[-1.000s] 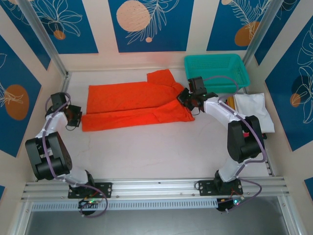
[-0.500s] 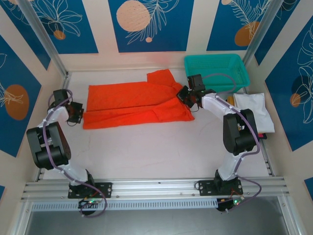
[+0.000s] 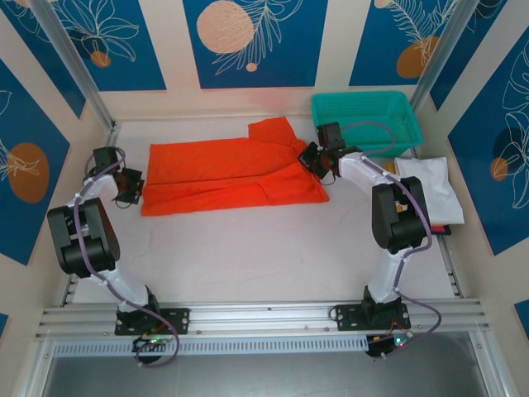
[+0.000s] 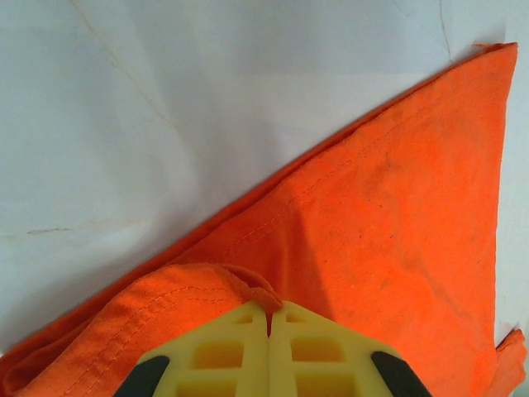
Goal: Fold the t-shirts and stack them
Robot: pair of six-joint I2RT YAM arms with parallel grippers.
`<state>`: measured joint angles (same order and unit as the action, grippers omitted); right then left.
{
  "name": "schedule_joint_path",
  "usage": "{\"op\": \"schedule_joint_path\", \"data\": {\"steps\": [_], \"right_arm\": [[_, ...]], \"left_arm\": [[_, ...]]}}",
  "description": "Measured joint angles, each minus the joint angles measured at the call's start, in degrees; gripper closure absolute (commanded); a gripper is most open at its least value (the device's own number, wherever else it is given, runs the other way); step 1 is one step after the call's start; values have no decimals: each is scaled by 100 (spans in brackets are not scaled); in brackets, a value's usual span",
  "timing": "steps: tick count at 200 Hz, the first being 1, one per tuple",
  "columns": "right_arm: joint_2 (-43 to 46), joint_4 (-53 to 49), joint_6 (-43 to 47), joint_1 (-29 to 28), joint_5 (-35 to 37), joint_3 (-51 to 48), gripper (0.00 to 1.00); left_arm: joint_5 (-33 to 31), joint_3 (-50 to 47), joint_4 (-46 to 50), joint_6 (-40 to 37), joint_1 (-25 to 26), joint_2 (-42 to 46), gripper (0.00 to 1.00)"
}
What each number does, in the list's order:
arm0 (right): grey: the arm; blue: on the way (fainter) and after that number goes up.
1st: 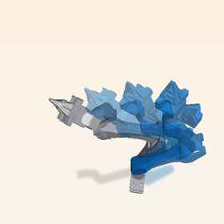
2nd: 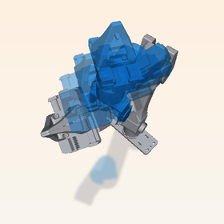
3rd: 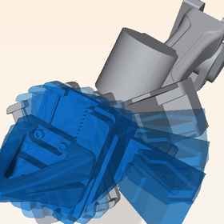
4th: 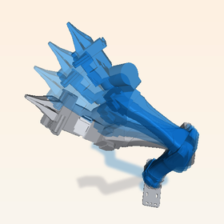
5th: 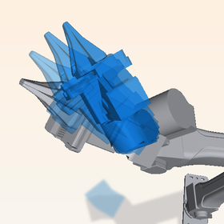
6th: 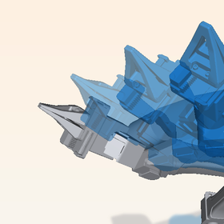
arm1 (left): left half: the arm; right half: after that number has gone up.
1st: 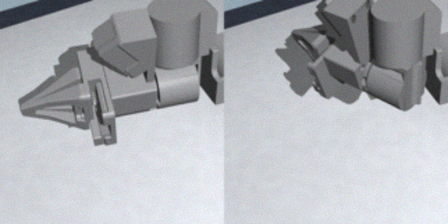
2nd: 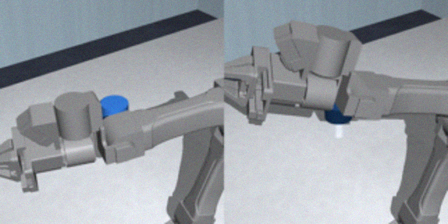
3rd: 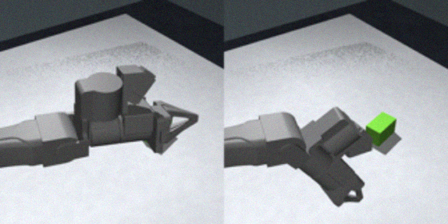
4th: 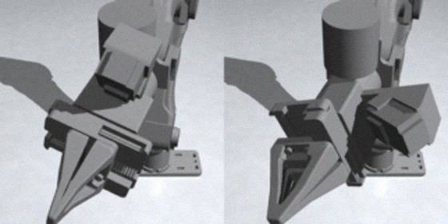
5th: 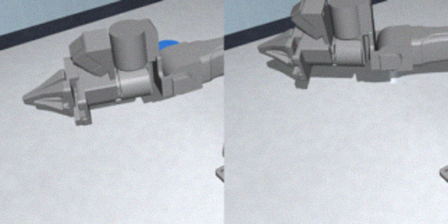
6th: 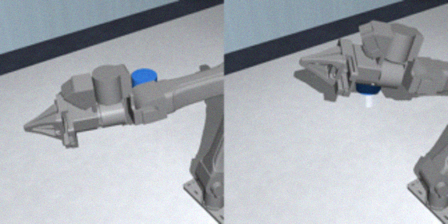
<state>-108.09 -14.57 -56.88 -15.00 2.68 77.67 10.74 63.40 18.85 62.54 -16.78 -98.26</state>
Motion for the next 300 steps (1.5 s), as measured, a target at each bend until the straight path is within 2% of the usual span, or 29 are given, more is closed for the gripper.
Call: {"op": "schedule_joint_path", "data": {"steps": [73, 86, 98, 105, 119, 137, 148, 155, 188, 208, 251, 278, 300], "right_arm": [[-282, -4, 57, 22, -20, 109, 100], [-284, -4, 59, 31, -22, 116, 94], [-284, -2, 52, 37, -35, 116, 79], [-284, 0, 66, 42, -46, 118, 66], [-282, 35, 116, 46, -83, 120, 49], [-262, 195, 236, 46, -142, 85, 37], [-177, 323, 315, 44, -151, -24, 33], [-70, 400, 356, 37, -146, -151, 31], [645, 575, 531, -72, 35, -774, 32], [754, 660, 636, -249, 61, -839, 35], [317, 706, 745, -636, -9, -846, 38], [-59, 588, 745, -625, 7, -872, 39], [-90, 415, 752, -586, 103, -1003, 40]], "left_arm": [[4, 140, -2, -2, 35, -271, 100], [24, 188, -2, -4, 52, -350, 100], [42, 238, -2, -4, 57, -413, 98], [57, 271, -2, -7, 61, -446, 91], [98, 310, -20, -61, 74, -494, 63], [116, 310, -48, -125, 109, -498, 22], [101, 319, -48, -208, 144, -494, 7], [76, 319, -46, -254, 173, -479, 0], [-173, 319, -22, -627, 409, -173, 0], [-271, 271, -90, -791, 673, 83, 0], [-107, 201, -275, -1062, 1134, -264, 0], [-87, 114, -310, -1180, 1154, -675, 0], [-70, 0, -476, -1239, 1150, -612, 0]]}}
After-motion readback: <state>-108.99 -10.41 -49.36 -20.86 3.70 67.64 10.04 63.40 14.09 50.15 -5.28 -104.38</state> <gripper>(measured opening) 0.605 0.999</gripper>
